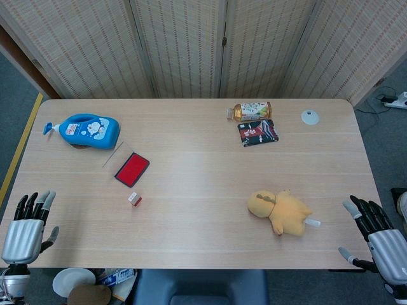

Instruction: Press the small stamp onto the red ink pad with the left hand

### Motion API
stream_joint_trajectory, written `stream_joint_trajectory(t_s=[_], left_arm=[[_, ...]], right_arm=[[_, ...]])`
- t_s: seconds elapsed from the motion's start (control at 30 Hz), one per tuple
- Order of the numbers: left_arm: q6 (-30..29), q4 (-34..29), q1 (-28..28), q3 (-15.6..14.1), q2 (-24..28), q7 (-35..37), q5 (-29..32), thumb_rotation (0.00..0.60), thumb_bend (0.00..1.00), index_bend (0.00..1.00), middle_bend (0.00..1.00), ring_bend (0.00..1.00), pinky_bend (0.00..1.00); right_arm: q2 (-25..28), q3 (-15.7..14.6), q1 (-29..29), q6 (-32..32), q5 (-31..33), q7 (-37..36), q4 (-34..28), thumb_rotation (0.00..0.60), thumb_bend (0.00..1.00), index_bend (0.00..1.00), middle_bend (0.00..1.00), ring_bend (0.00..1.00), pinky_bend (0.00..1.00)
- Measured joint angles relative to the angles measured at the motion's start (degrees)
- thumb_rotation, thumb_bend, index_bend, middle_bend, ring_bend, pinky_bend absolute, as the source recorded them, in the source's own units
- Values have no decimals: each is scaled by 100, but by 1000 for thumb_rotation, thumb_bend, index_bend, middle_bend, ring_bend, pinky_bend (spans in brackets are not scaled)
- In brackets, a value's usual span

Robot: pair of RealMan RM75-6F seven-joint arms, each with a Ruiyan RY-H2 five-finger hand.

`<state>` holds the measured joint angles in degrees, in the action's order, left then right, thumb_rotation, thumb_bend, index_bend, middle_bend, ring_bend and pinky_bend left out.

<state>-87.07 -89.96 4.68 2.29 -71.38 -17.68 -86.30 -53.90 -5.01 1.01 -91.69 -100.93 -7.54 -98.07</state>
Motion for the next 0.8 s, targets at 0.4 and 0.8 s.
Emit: stream_joint_trajectory(t_s=[0.4,0.8], left_arm=[[289,-31,348,-25,146,45,-410,600,327,46,0,0,0],[2309,-561,1786,246,405,-559,-485,600,328,197,71,0,1]], right_arm=[[8,64,-121,232,168,-116,14,600,191,0,0,0,0],[-2,187,-395,723,490,-338,83,600,190,0,0,0,0]])
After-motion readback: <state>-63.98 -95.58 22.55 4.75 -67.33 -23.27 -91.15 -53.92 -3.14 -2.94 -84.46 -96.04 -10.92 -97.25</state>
